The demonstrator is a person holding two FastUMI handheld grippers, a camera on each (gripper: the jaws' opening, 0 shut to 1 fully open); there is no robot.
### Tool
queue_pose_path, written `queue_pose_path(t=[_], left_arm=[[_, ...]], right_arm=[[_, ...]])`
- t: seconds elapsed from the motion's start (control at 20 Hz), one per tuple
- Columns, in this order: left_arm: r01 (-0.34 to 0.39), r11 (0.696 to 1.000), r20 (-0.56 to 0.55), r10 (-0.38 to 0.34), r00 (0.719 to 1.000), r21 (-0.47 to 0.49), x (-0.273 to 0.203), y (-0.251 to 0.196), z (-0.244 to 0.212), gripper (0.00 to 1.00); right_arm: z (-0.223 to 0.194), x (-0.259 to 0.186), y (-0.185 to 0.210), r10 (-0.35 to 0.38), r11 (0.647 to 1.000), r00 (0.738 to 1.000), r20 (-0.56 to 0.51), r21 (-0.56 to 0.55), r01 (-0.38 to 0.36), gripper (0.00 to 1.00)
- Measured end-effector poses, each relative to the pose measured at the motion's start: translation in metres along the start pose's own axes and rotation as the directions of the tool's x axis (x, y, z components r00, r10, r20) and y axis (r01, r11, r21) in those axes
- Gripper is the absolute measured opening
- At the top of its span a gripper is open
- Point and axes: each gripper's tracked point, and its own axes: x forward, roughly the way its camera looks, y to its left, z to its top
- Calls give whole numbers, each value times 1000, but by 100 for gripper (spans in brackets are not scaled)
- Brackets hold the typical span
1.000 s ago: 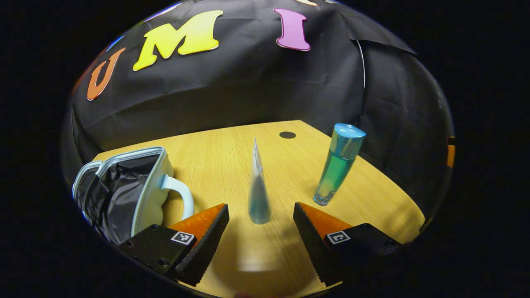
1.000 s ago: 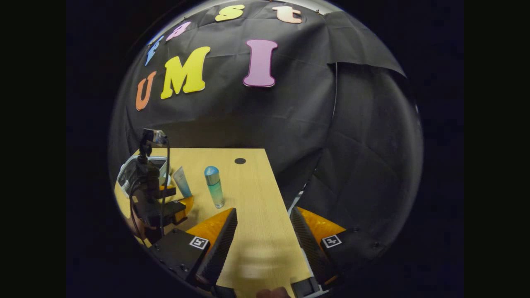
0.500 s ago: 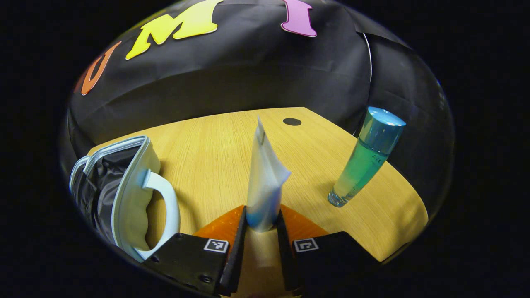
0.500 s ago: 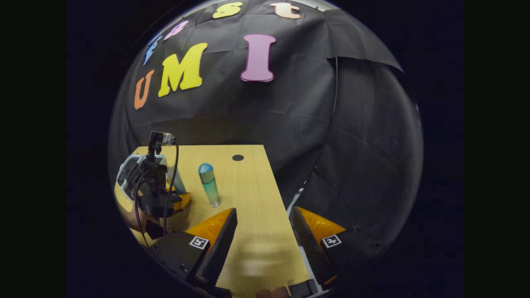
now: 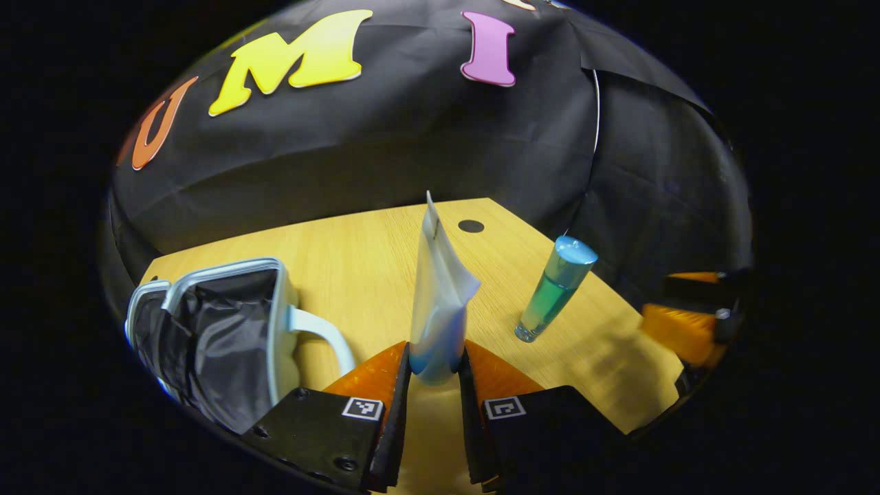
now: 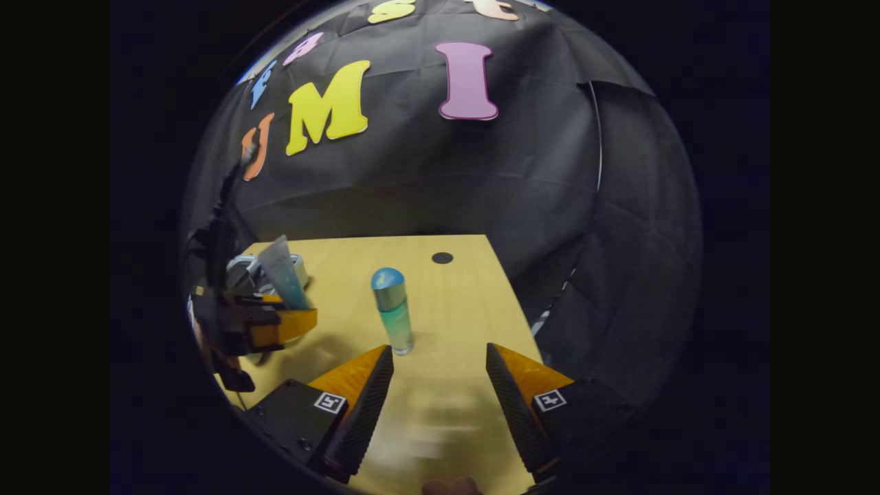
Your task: First open the suitcase, pack the skin care products into it, and then close the suitcase.
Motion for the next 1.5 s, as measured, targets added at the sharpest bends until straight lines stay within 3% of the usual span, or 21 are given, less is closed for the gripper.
queue_pose_path(t=[0.25,0.5,0.6,0.65,0.7,0.8,0.85,0.9,1.0,1.2,1.35,1.5], left_arm=[[-111,993,12,112,994,-51,-65,51,15,39],[-237,963,-17,237,971,-131,-108,114,1,39],[-284,943,-34,282,959,-173,-121,142,-4,39],[-304,934,-41,302,953,-189,-126,153,-8,39],[-319,925,-45,317,947,-207,-132,164,-9,39],[-339,913,-53,336,940,-226,-141,185,-12,39],[-340,910,-58,336,940,-235,-145,190,-12,39],[-342,908,-61,338,939,-243,-147,197,-12,39],[-331,910,-66,325,943,-250,-147,208,-13,39],[-238,941,-81,225,971,-239,-139,215,-16,39],[-137,962,-128,109,986,-234,-132,216,-20,39],[-58,971,-211,8,977,-232,-119,224,-28,39]], right_arm=[[-8,64,31,30,1000,999,-21,8,-30,80],[-7,107,43,42,999,999,-33,14,-41,80],[-8,115,45,43,999,998,-46,21,-42,73],[-9,118,47,43,999,998,-56,17,-42,63],[-12,121,48,42,999,997,-65,9,-41,61],[-12,123,45,13,1000,998,-66,-17,-14,51],[-11,123,45,8,1000,998,-69,-21,-10,41],[-11,124,45,5,1000,997,-72,-26,-7,40],[-13,120,44,-2,1000,996,-84,-31,0,37],[-1,99,45,-19,999,997,-80,-40,16,34],[13,66,58,25,1000,996,-89,5,-24,33],[29,29,72,67,997,995,-77,42,-64,33]])
